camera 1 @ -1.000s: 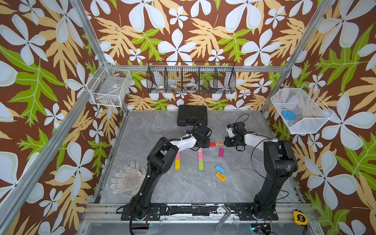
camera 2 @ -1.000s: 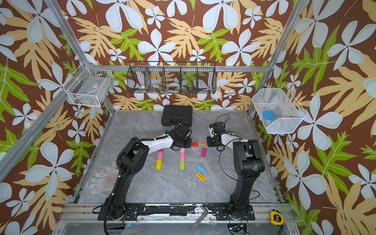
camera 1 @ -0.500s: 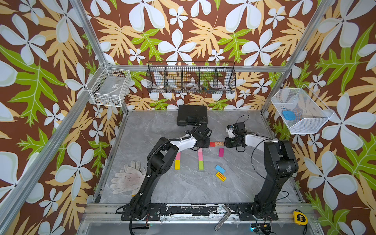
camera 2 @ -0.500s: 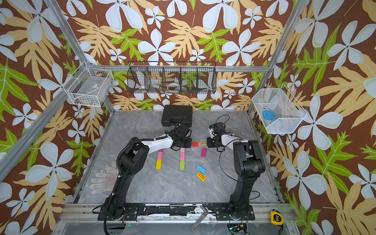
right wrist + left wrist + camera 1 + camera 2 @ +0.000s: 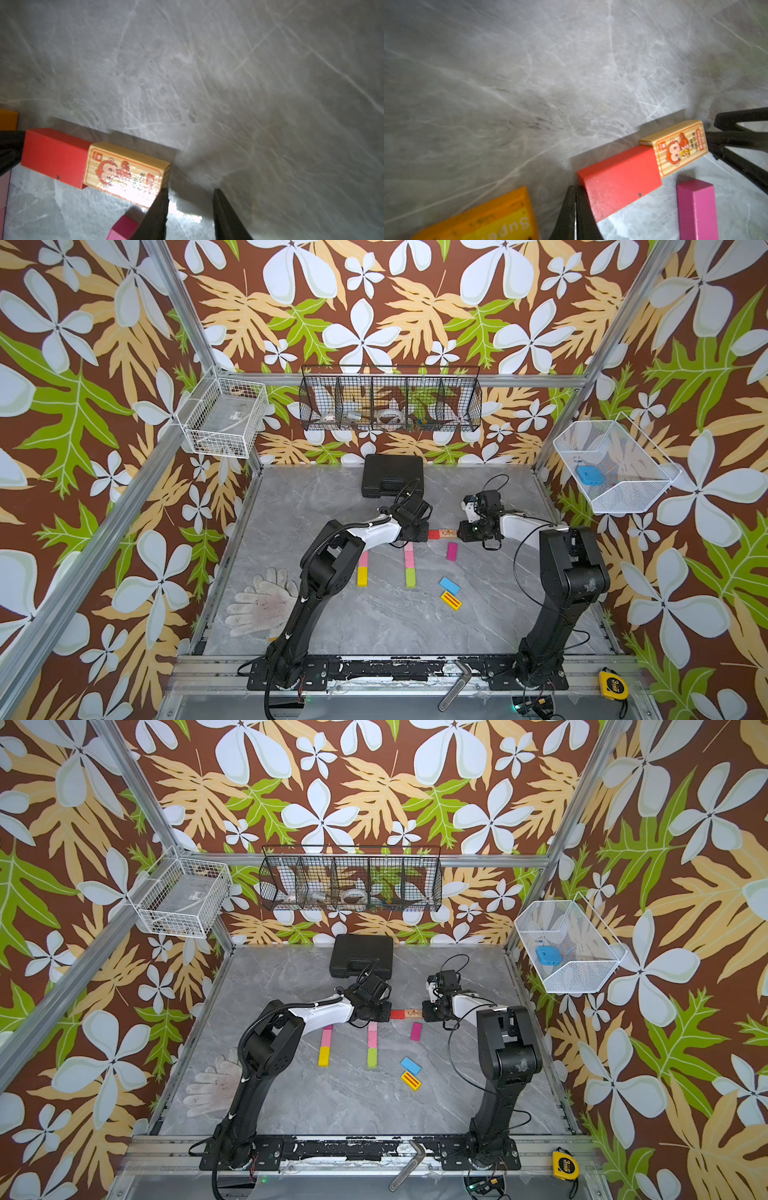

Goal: Assemble the number 7 with building blocks
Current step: Assemble the building block at the center of the board.

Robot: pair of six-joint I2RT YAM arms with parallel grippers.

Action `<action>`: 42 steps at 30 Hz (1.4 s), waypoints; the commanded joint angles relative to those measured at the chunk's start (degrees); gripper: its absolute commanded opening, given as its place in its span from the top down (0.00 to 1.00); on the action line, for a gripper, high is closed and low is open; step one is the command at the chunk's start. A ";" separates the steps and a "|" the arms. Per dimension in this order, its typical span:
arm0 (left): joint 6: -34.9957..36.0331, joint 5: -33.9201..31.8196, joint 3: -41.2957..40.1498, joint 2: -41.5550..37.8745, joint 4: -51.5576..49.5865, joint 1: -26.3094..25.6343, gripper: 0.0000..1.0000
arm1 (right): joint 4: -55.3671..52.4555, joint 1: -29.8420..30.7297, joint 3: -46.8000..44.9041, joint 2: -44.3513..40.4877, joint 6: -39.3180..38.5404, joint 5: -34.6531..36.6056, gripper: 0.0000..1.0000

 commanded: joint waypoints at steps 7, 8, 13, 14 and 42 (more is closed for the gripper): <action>-0.92 -1.08 -0.94 -0.86 -1.16 0.34 0.92 | -1.08 -0.03 1.01 0.00 -0.42 3.29 0.64; -0.90 -1.08 -0.93 -0.95 -1.07 0.39 0.92 | -1.28 -0.03 1.10 -0.10 -0.45 3.59 0.64; -0.87 -1.06 -0.93 -1.22 -1.04 0.50 0.93 | -1.40 -0.31 0.54 -0.85 -0.36 4.11 0.64; -0.84 -0.99 -1.06 -1.33 -0.97 0.50 0.93 | -1.37 -0.30 0.33 -1.10 -0.36 4.10 0.64; 1.98 2.68 -7.80 -11.65 4.40 0.43 0.86 | 0.37 5.60 -9.56 -11.46 6.60 1.25 0.39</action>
